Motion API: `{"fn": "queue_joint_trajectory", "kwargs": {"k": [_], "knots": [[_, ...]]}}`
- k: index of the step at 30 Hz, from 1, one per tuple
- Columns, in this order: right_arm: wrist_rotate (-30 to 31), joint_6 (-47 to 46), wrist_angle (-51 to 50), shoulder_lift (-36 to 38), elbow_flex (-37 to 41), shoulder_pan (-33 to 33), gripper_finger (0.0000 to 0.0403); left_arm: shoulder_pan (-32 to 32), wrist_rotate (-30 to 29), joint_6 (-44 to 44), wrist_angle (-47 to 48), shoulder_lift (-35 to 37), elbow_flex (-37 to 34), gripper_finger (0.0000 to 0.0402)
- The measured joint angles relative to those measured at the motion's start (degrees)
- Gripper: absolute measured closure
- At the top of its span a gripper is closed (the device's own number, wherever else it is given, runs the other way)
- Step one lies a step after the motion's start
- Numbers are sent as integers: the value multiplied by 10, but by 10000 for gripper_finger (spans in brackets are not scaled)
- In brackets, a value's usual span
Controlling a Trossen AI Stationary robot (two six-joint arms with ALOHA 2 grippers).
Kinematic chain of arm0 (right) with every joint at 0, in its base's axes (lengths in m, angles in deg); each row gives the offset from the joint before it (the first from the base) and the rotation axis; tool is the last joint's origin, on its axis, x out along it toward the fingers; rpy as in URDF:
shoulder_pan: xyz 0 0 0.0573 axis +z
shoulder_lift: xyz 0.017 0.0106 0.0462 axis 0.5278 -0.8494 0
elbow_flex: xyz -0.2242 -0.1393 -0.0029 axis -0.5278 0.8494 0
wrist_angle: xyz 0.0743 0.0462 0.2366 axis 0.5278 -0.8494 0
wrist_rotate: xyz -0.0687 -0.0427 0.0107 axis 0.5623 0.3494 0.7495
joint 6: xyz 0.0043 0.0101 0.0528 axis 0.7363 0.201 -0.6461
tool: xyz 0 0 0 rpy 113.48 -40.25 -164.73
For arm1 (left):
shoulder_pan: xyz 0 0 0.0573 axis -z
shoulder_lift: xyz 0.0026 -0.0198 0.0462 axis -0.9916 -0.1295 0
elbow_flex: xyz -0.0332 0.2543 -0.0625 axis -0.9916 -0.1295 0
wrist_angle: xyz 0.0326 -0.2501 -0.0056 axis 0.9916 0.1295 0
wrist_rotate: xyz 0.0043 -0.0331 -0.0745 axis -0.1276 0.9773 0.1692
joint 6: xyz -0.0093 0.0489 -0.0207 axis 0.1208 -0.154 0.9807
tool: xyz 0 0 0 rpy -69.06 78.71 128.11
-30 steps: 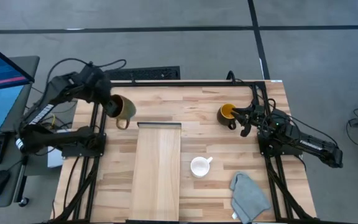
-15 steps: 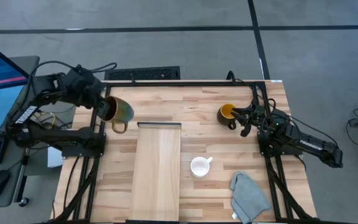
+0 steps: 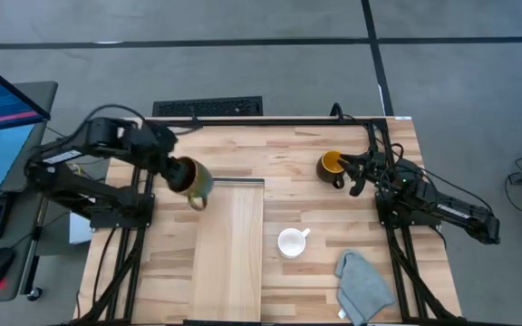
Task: Stack small to large cups/mugs on shelf
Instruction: Put the brown mug on the shelf
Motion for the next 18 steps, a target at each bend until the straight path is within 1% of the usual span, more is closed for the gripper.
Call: {"fn": "queue_joint_trajectory", "kwargs": {"k": [4, 8, 11, 14, 18], "knots": [[0, 27, 0, 0, 0, 0, 276, 51, -39, 71, -9, -42, 38, 380], [0, 42, 0, 0, 0, 0, 276, 102, -68, 150, 17, -95, 93, 380], [0, 43, 0, 0, 0, 0, 276, 137, -77, 216, 52, -143, 134, 380], [0, 43, 0, 0, 0, 0, 276, 165, -82, 264, 46, -178, 162, 380], [0, 43, 0, -1, 0, 0, 276, 187, -87, 323, 49, -211, 175, 380]]}}
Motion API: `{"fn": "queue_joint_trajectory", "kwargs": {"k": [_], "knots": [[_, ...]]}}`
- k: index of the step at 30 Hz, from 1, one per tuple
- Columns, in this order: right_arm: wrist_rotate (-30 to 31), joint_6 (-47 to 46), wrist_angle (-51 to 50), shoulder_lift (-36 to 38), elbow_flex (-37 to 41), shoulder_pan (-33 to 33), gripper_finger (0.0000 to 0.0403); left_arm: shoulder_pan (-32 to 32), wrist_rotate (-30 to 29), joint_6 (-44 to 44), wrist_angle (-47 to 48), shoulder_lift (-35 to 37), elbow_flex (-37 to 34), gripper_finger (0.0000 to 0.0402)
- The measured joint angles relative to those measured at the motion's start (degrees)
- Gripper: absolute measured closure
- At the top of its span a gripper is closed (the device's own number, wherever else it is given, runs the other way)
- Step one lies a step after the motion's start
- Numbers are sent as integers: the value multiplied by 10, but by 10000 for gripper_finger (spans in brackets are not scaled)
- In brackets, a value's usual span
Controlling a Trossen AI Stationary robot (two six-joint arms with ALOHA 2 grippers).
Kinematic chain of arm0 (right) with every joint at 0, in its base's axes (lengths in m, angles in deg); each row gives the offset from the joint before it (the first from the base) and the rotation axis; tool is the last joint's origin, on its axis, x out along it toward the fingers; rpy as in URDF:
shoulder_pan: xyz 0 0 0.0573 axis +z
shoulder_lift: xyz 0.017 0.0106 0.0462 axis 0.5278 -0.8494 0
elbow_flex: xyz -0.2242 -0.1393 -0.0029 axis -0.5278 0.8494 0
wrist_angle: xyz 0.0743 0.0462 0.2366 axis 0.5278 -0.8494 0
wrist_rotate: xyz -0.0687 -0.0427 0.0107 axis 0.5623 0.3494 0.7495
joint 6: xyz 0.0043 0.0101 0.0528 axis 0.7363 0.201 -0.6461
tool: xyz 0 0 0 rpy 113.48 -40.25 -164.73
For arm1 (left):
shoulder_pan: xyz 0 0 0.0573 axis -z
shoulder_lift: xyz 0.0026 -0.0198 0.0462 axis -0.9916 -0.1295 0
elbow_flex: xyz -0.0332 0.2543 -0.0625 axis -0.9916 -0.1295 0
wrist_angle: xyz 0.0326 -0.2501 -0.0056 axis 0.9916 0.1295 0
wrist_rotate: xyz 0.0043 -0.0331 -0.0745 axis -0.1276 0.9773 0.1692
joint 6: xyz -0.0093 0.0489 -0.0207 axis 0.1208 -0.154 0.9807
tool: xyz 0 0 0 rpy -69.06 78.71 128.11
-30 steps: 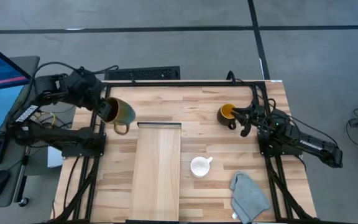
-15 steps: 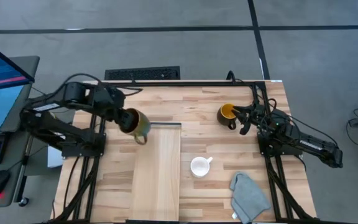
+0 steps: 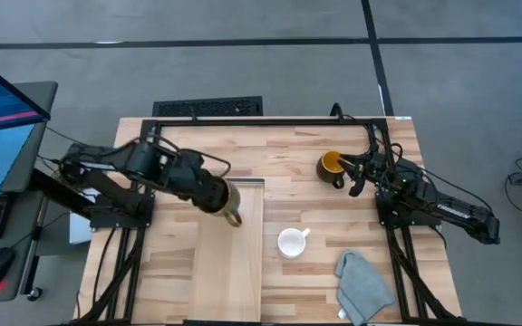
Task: Stack small to large cups/mugs on shelf
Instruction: Put the brown mug on the shelf
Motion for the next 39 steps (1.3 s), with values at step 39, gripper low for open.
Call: {"fn": "queue_joint_trajectory", "kwargs": {"k": [39], "knots": [[-3, -19, 0, -2, 0, 1, 276, -7, 82, 348, -1, -47, -71, 380]]}}
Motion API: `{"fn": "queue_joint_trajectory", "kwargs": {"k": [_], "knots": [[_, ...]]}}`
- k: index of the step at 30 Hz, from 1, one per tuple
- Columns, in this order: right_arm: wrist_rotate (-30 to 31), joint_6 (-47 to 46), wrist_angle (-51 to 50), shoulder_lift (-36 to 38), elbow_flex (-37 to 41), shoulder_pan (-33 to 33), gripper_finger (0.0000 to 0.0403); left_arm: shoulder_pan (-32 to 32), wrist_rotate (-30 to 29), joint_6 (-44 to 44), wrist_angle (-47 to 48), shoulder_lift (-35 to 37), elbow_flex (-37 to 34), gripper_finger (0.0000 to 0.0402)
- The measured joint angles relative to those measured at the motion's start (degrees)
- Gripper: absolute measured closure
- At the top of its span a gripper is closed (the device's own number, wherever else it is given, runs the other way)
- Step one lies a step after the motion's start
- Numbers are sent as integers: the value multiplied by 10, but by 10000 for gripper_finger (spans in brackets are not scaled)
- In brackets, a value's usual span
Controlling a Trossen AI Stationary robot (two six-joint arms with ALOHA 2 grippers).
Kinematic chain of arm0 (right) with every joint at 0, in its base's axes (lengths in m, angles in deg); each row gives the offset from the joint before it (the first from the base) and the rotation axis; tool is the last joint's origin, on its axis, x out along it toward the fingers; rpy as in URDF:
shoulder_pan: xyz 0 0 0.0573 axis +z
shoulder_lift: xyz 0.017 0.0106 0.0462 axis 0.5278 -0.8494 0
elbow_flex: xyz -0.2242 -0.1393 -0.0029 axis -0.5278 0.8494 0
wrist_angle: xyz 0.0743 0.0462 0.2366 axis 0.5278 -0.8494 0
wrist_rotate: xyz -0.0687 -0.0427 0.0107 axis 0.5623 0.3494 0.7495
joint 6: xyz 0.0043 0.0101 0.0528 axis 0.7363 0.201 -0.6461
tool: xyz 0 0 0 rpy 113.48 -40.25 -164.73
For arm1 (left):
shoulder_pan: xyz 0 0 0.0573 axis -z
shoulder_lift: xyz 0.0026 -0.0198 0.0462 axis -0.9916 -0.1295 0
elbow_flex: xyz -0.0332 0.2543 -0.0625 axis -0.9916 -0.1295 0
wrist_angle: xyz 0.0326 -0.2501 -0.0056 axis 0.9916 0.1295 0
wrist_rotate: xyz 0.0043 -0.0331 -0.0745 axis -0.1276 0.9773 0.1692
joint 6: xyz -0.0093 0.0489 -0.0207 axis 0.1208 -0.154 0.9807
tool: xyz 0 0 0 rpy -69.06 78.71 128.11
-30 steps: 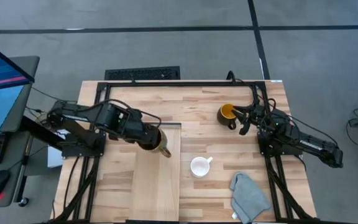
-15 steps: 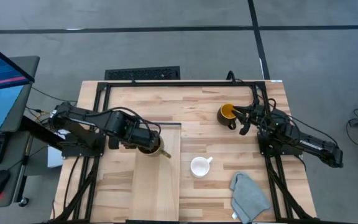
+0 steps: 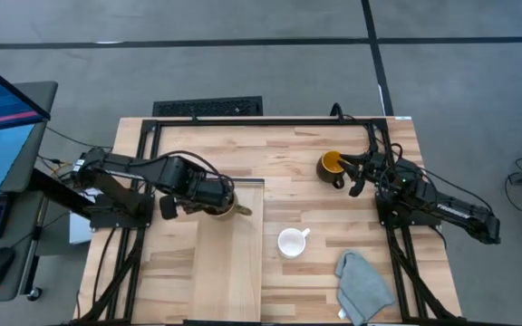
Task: Stack small to large cups/mugs on shelf
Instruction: Put the brown mug on the shelf
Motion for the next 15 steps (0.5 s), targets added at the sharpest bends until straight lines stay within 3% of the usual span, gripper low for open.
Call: {"fn": "queue_joint_trajectory", "kwargs": {"k": [15], "knots": [[0, 4, 0, 0, 0, 0, 276, -11, 51, 53, -1, -11, 2, 380]]}}
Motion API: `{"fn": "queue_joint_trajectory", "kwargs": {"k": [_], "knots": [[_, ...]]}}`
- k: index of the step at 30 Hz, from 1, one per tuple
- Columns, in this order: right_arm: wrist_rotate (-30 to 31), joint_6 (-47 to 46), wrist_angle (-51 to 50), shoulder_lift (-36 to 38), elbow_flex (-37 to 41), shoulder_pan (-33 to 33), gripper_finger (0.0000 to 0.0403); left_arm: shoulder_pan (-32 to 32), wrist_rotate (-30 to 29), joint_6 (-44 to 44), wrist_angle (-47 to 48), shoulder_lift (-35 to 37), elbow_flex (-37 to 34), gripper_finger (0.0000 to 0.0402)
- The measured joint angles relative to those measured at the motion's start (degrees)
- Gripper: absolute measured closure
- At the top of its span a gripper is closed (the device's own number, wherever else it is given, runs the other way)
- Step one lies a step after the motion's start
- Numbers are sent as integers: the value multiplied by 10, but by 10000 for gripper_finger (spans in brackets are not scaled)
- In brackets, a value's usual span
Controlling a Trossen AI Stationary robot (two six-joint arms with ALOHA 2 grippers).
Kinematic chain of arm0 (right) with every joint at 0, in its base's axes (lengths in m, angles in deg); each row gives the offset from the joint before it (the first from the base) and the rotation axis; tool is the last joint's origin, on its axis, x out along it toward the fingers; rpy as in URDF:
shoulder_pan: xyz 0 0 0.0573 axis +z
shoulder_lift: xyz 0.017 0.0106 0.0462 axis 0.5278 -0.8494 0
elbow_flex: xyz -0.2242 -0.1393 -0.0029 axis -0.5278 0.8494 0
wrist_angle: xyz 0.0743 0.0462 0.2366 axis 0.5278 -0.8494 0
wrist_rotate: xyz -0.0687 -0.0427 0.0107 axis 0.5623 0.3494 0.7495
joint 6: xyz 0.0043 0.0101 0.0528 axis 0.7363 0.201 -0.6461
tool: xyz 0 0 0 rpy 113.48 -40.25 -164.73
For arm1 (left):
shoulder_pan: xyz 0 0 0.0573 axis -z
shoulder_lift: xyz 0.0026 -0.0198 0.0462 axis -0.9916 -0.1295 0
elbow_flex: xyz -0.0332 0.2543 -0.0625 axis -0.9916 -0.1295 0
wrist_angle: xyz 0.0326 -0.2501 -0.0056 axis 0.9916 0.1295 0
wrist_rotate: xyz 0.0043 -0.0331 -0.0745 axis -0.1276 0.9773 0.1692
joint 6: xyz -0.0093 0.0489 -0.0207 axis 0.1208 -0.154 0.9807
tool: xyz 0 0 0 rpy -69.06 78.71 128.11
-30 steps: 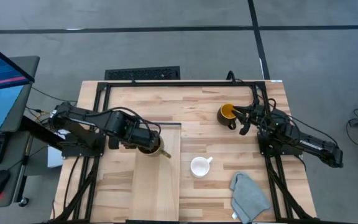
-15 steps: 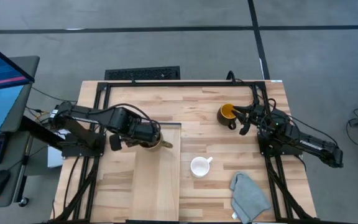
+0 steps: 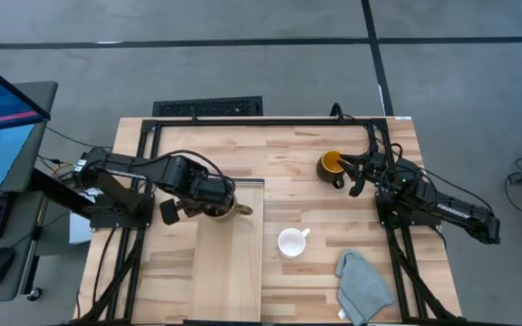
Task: Stack small to large cups/mugs on shelf
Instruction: Put the brown mug on the shelf
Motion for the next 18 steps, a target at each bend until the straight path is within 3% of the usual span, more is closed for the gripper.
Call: {"fn": "queue_joint_trajectory", "kwargs": {"k": [3, 10, 18], "knots": [[0, 0, 0, 0, 0, 0, 276, -7, 10, 0, 0, 0, 0, 377], [0, 0, 0, 0, 0, 0, 276, -12, 39, -2, 0, -4, -3, 315], [0, 0, 0, 0, 0, 0, 276, -12, 39, -21, -10, -4, -3, 306]]}}
